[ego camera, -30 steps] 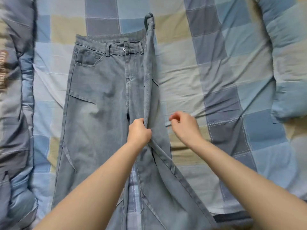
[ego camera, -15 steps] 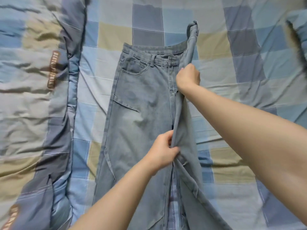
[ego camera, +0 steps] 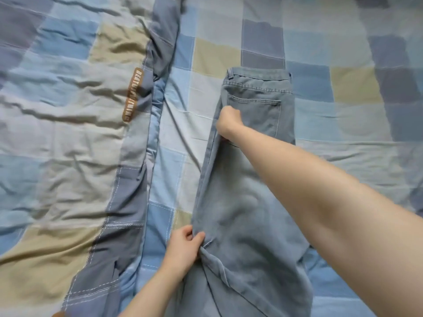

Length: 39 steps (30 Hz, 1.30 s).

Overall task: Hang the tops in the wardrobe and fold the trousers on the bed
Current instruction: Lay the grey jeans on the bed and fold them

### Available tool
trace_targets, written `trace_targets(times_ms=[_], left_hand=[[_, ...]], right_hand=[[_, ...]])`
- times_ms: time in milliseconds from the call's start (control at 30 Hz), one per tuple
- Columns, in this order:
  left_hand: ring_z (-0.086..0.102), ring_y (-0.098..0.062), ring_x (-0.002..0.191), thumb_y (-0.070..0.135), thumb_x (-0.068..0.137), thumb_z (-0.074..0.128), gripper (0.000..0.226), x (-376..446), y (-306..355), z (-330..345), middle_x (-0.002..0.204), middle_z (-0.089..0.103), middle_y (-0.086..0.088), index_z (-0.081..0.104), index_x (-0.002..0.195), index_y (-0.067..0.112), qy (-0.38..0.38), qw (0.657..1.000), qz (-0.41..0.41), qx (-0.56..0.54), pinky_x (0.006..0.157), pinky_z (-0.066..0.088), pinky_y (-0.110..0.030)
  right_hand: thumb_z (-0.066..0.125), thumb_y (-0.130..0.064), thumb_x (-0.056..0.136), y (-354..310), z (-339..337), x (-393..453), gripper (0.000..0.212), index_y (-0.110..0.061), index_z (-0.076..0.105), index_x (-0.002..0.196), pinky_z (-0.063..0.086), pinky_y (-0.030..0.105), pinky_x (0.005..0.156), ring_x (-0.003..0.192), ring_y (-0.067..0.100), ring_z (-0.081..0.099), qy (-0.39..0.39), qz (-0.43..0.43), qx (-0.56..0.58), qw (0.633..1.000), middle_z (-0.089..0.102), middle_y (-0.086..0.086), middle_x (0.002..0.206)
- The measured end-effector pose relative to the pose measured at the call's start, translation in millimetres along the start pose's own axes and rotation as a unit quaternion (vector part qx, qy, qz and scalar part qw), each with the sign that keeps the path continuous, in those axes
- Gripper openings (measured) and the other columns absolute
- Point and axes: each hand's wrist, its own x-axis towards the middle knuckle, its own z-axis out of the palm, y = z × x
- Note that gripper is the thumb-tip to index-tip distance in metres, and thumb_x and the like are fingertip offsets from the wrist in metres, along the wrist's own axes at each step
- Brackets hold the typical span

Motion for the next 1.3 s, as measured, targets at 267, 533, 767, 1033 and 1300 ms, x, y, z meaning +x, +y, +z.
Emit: trace_targets(times_ms=[267, 533, 767, 1033, 1300], left_hand=[[0.063, -0.023, 0.068, 0.012, 0.087, 0.071, 0.025, -7, -2, -11, 0.069, 0.054, -0.013, 0.056, 0.073, -0.001, 0.04, 0.997, -0.055, -0.025, 0.062, 0.061, -0.034], [0.07, -0.031, 0.079, 0.032, 0.049, 0.064, 0.028, -33, -18, 13, 0.071, 0.065, -0.005, 0.056, 0.07, 0.016, -0.005, 0.977, -0.084, 0.197, 0.074, 0.06, -0.045], [0.068, -0.038, 0.084, -0.003, 0.081, 0.067, 0.016, -35, -27, 6, 0.085, 0.061, -0.02, 0.053, 0.079, 0.003, 0.001, 0.986, -0.102, 0.133, 0.065, 0.061, -0.048], [0.07, -0.033, 0.067, 0.029, 0.065, 0.069, 0.037, -80, -45, 30, 0.086, 0.066, -0.014, 0.047, 0.091, 0.016, 0.081, 0.97, -0.045, 0.226, 0.062, 0.061, -0.046], [0.062, -0.023, 0.08, 0.028, 0.081, 0.077, 0.029, -206, -129, 82, 0.092, 0.065, -0.005, 0.06, 0.097, 0.011, -0.022, 0.988, -0.103, 0.113, 0.075, 0.054, -0.037]], right_hand=[[0.045, -0.034, 0.098, -8, 0, -26, 0.067, -0.002, 0.017, 0.149, 0.031, 0.03, 0.105, 0.137, 0.03, 0.034, -0.098, -0.059, 0.002, 0.993, 0.035, 0.016, 0.15], [0.049, -0.005, 0.089, 218, -17, -193, 0.02, -0.009, 0.055, 0.107, 0.042, 0.034, 0.078, 0.088, 0.028, 0.057, 0.193, -0.006, 0.153, 0.969, 0.059, 0.005, 0.095], [0.04, -0.058, 0.091, 361, -2, -383, 0.03, -0.031, 0.05, 0.084, 0.043, 0.03, 0.071, 0.078, 0.01, 0.06, -0.074, 0.087, 0.018, 0.993, 0.063, -0.009, 0.078], [0.047, -0.031, 0.092, 348, 18, -433, 0.01, -0.025, 0.039, 0.096, 0.039, 0.037, 0.067, 0.091, 0.031, 0.058, -0.156, -0.026, -0.141, 0.977, 0.061, 0.001, 0.093], [0.05, -0.023, 0.095, 287, 44, -554, 0.014, -0.011, 0.052, 0.103, 0.04, 0.034, 0.084, 0.098, 0.028, 0.053, -0.228, -0.133, 0.039, 0.964, 0.057, 0.011, 0.104]])
